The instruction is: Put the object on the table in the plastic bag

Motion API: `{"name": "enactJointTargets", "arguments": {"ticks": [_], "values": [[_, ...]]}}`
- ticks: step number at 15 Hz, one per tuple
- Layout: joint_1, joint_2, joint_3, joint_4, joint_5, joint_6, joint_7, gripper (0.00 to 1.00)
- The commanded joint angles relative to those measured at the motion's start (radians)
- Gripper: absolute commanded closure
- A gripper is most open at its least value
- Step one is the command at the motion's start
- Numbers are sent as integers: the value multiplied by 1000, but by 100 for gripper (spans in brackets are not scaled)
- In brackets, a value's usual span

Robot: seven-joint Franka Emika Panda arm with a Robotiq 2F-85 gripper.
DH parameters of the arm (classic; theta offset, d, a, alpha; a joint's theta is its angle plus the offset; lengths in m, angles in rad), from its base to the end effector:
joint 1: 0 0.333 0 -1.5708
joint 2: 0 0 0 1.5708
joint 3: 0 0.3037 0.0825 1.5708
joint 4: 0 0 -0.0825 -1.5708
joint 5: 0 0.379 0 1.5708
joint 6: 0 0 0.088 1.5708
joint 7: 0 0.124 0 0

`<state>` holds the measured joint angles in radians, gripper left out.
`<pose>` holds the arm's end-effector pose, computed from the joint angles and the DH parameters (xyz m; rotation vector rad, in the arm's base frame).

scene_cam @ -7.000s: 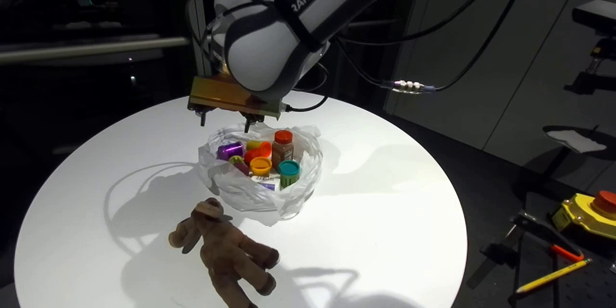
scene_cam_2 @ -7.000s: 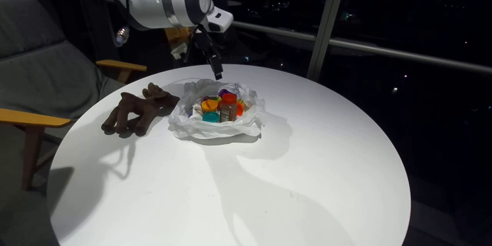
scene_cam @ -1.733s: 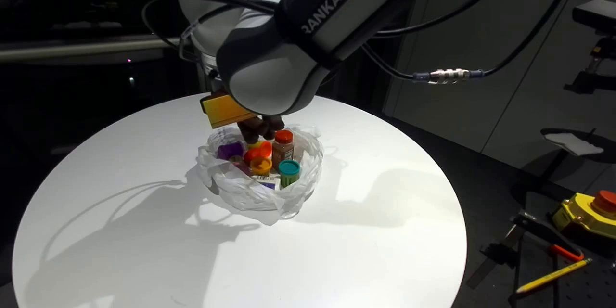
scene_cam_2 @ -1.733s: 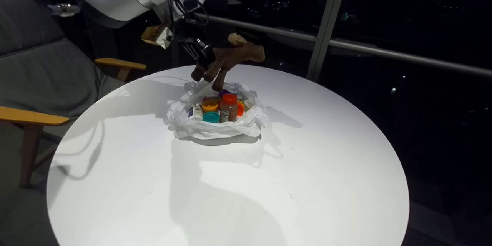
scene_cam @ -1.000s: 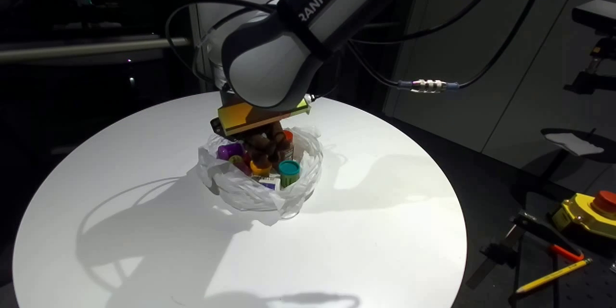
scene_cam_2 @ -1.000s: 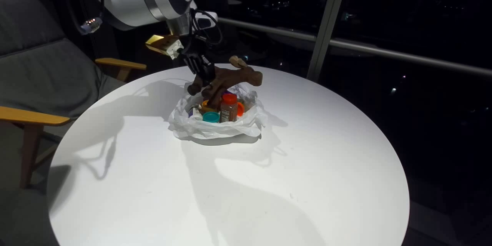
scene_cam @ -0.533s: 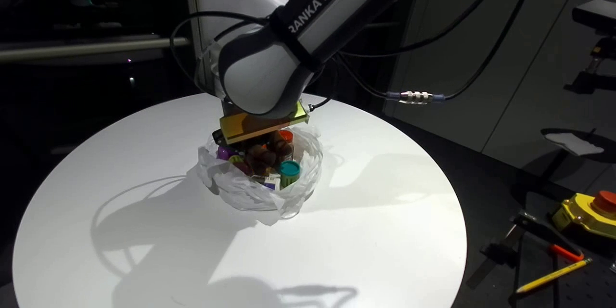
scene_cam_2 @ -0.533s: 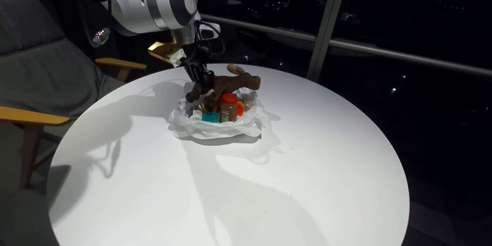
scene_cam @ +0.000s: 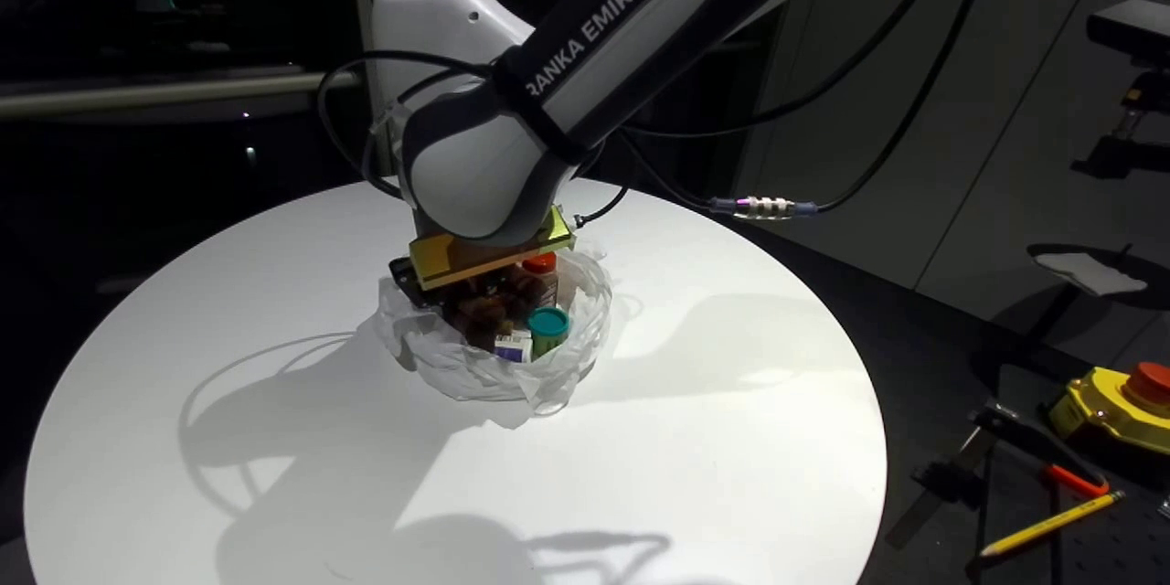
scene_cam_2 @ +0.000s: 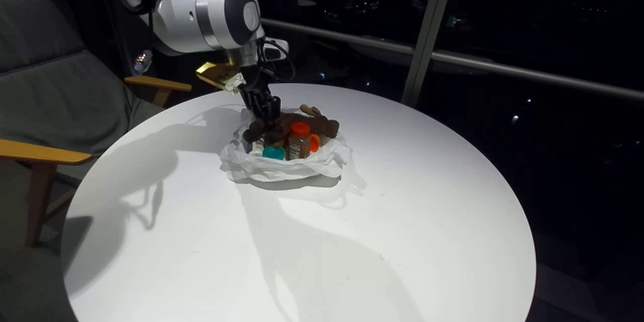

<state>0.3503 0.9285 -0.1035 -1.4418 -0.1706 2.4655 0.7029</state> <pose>0.6919 0.1852 0.1223 2.9721 -0.4225 0.2624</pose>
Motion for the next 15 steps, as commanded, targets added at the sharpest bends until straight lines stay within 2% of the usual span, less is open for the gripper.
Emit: {"name": "enactJointTargets", "arguments": {"ticks": [1, 4, 7, 10, 15], "values": [[2, -38, 8, 2, 17, 0, -24, 22], [21, -126, 1, -63, 5, -23, -19, 0], [35, -244, 7, -150, -6, -74, -31, 0], [51, -401, -2, -300, -54, -102, -36, 0], [2, -643, 34, -550, -79, -189, -71, 0]]}}
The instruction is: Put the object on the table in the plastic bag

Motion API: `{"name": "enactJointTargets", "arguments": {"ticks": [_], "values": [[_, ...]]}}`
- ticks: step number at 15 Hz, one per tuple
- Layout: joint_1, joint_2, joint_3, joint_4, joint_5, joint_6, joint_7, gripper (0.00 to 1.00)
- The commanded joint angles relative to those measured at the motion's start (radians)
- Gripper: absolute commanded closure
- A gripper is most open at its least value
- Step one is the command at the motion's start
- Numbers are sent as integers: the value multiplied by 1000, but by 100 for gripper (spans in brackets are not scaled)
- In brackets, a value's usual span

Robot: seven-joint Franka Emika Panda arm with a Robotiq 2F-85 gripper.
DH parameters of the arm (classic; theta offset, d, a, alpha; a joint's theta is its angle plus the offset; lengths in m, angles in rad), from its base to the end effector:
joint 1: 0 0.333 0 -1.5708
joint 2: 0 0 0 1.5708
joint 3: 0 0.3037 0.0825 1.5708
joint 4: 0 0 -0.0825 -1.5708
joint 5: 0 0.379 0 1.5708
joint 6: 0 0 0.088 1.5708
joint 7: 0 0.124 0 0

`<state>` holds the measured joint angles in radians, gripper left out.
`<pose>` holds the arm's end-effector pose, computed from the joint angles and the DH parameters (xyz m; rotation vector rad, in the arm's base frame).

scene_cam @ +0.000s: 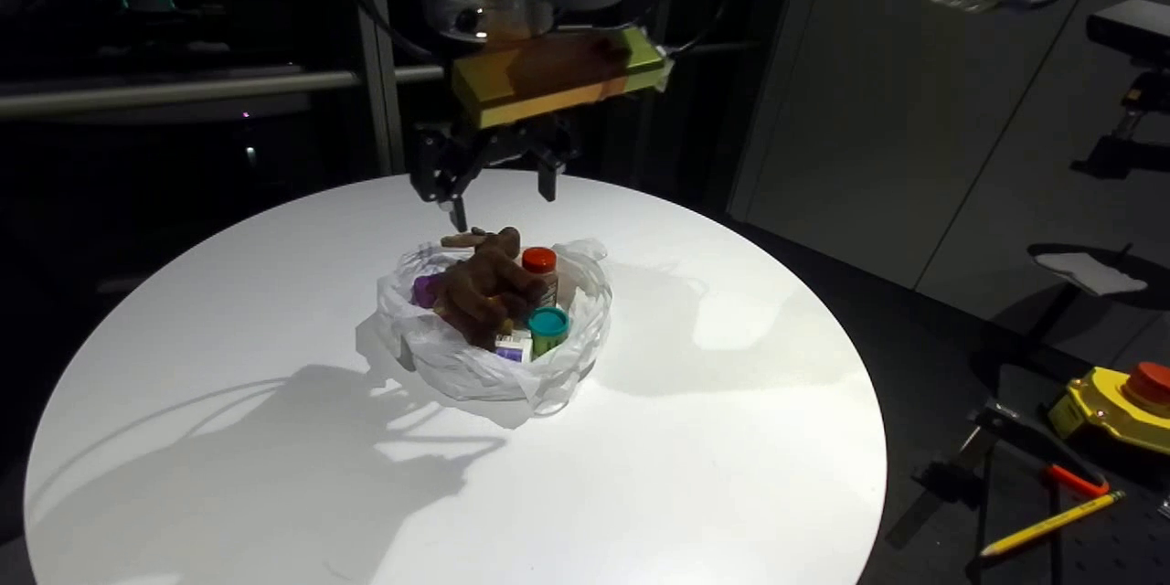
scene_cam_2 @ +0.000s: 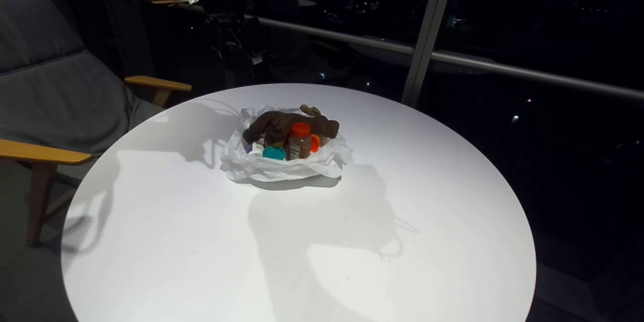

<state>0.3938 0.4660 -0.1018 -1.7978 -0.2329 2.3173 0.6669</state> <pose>0.6231 0.1841 0.2719 2.9463 -0.3086 0.2212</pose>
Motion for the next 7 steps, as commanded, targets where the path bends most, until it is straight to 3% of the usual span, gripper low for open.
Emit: {"name": "enactJointTargets", "arguments": {"ticks": [1, 3, 4, 7], "values": [[-56, -230, 41, -245, -10, -61, -53, 0], [-100, -327, 69, -345, 36, -105, -113, 0], [-89, -193, 71, -211, -6, -86, -47, 0], [-110, -222, 90, -242, -5, -92, -53, 0]]}}
